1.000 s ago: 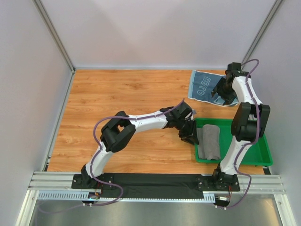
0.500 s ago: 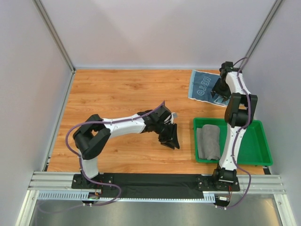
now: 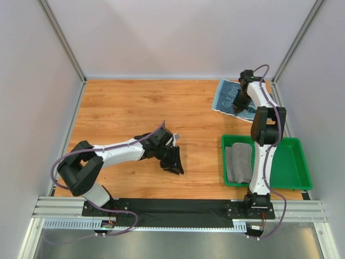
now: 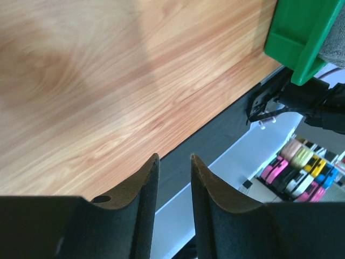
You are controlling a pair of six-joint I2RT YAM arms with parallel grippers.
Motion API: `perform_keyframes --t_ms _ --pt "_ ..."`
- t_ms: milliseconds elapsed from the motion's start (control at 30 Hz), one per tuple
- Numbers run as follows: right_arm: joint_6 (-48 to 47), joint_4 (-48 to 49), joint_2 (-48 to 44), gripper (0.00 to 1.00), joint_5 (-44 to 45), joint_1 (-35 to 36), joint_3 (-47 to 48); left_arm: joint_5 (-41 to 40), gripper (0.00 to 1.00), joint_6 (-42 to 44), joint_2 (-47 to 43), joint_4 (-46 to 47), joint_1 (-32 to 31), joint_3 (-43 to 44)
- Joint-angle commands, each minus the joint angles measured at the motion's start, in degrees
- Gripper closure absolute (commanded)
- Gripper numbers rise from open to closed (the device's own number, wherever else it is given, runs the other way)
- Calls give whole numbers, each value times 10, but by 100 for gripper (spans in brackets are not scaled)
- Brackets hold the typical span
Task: Roll the towels
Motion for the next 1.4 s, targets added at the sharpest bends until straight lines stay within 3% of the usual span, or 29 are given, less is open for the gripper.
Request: perform_keyframes --t_ms 0,100,200,300,400,433,533,600,700,800,1033,1167,1300,1367 --pt "2 18 -63 100 -118 104 28 -31 64 4 -77 -2 32 -43" --pt "16 33 -75 100 -228 168 74 -59 64 19 -155 -45 64 -72" --pt "56 41 -59 100 -322 284 225 -102 63 45 -251 -123 142 -108" --pt "110 81 -58 100 -417 350 272 -147 62 79 -361 -221 217 -117" --pt "115 121 -134 100 -433 390 199 -190 60 108 -464 -331 275 -96" --pt "100 134 -164 100 -427 396 96 -225 56 120 -485 -356 284 -85" --pt "83 183 -300 100 -381 406 -82 -247 36 112 -546 -391 289 -60" --pt "69 207 -385 100 -343 404 -247 -264 33 109 -548 -413 289 -42" --pt "41 209 -441 100 -295 402 -401 -280 33 120 -513 -432 289 -12" --pt "35 192 -446 100 -256 400 -487 -293 32 126 -487 -439 290 13" --pt "31 185 -414 100 -205 401 -532 -297 31 80 -451 -450 290 -9" --pt "37 130 -409 100 -72 386 -501 -279 31 37 -470 -432 290 -70" --pt "32 136 -412 100 -96 336 -492 -244 32 22 -459 -389 290 -126" --pt "19 137 -415 100 -103 313 -500 -229 31 28 -411 -341 288 -161"
